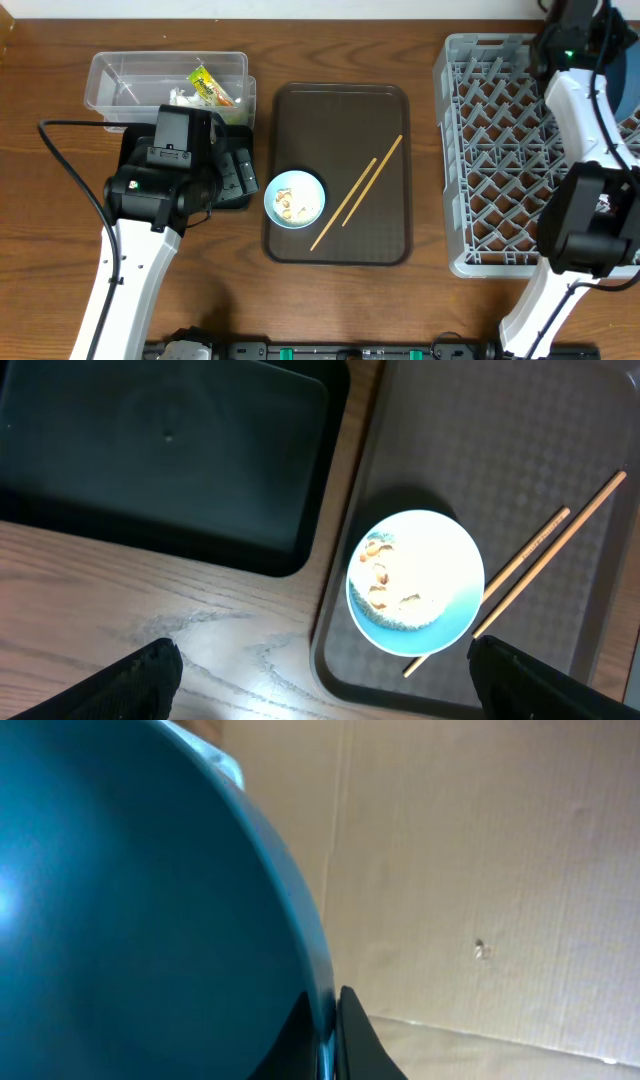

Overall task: Sort waste into correct bins and load items into the dishwasher rack
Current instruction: 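Carry the blue plate into the rack and set it down with the right gripper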

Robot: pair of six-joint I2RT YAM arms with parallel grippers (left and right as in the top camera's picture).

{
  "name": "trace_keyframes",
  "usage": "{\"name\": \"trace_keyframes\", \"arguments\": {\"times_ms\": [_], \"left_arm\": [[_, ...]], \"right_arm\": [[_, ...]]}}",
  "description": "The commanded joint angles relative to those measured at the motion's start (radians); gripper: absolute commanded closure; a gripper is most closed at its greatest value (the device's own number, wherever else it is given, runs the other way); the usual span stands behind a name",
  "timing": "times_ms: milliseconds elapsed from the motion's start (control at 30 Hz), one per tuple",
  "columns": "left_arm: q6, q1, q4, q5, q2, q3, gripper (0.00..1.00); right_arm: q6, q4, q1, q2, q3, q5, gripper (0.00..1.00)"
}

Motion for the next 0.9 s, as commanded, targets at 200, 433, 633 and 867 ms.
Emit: {"name": "trace_keyframes", "arguments": {"times_ms": [200,433,633,867], "left_arm": [[0.01,0.007,0.0,-0.016,0.006,-0.015,0.05],[0.01,0.007,0.0,-0.016,0.006,-0.015,0.05],[0.01,0.007,0.0,-0.016,0.006,-0.015,0.05],[0.01,0.007,0.001,-0.016,0.006,-0.015,0.05]], "right_arm": [[0.312,-0.171,0.022,0.032,-0.053,-0.003,0.8],[0.476,-0.22,0.028,-0.029,-0.053,-0.027,0.54],[0.56,-0.252,0.035,-0.186,-0.052,-0.251,0.3],[0.724,-0.397,0.036,-0.388,-0.052,-0.647,0.34]]}}
